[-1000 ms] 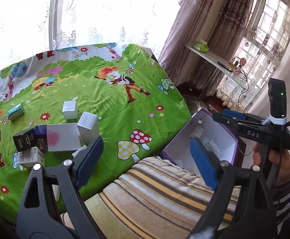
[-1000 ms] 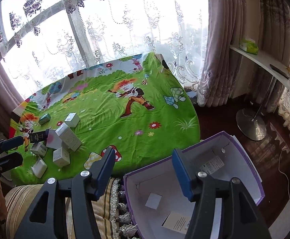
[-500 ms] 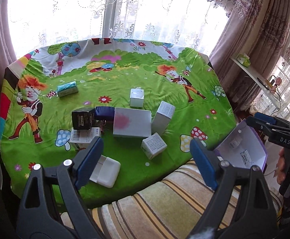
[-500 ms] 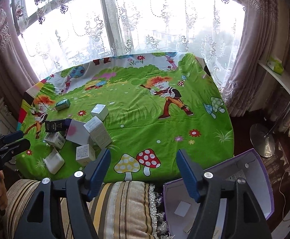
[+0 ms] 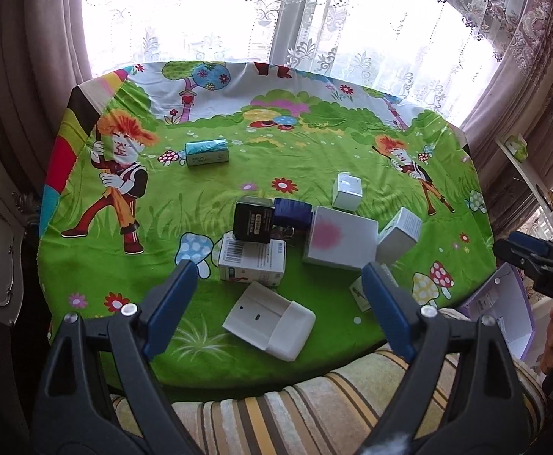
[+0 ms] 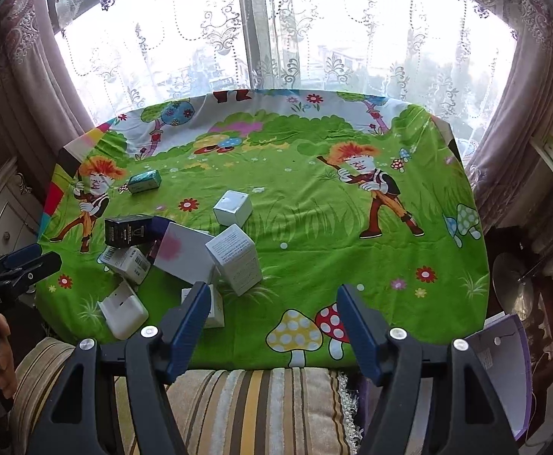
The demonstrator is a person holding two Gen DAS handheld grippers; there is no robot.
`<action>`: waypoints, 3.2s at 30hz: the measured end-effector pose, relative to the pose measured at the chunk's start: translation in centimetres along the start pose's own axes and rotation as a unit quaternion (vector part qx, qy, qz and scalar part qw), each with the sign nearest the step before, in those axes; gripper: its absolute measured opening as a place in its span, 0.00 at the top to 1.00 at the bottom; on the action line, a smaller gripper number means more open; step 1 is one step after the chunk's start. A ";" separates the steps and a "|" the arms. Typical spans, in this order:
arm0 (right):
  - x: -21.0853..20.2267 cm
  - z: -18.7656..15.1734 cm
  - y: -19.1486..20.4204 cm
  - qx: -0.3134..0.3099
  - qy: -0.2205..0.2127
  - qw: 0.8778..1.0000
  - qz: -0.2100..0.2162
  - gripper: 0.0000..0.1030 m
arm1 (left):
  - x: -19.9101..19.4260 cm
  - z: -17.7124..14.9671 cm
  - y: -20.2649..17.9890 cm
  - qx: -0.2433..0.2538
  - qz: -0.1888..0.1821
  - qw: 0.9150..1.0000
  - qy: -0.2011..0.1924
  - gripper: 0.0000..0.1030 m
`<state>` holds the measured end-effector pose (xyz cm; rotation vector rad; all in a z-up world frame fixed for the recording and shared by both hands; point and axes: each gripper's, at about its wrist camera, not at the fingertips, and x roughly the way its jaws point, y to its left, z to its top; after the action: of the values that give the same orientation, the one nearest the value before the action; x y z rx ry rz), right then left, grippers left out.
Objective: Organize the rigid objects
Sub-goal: 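Move both grippers back to the bed, left gripper toward the white plastic holder, then grasp the white plastic holder with the left gripper, then grasp the white box with printed text panel using the right gripper while the left holds the holder, then carry both items over the purple box and open both grippers to drop them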
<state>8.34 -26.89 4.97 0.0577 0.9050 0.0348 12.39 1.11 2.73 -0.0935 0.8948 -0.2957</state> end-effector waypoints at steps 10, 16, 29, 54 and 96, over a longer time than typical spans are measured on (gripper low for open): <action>5.4 0.4 3.3 -0.048 0.038 0.998 0.005 0.32 | 4.5 -2.0 0.7 0.026 0.012 0.998 0.059 0.13; 9.7 -1.7 4.8 -0.073 0.098 0.992 0.014 0.32 | 8.3 -4.1 -1.5 0.088 0.002 0.987 0.131 0.21; 13.2 -2.4 7.3 -0.116 0.132 0.984 0.015 0.32 | 11.7 -6.3 -2.9 0.129 0.015 0.973 0.191 0.41; 15.5 -2.7 8.9 -0.146 0.163 0.975 0.015 0.41 | 7.7 -5.2 -1.5 0.093 0.014 0.987 0.129 0.62; -1.9 -9.5 -19.4 0.125 0.027 0.987 -0.094 0.58 | 5.1 -6.0 -31.6 0.361 -0.148 0.915 0.105 0.62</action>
<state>-0.20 -46.01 -0.72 0.2057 0.9625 -0.2551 3.93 -30.36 1.60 0.5021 0.9335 -0.9179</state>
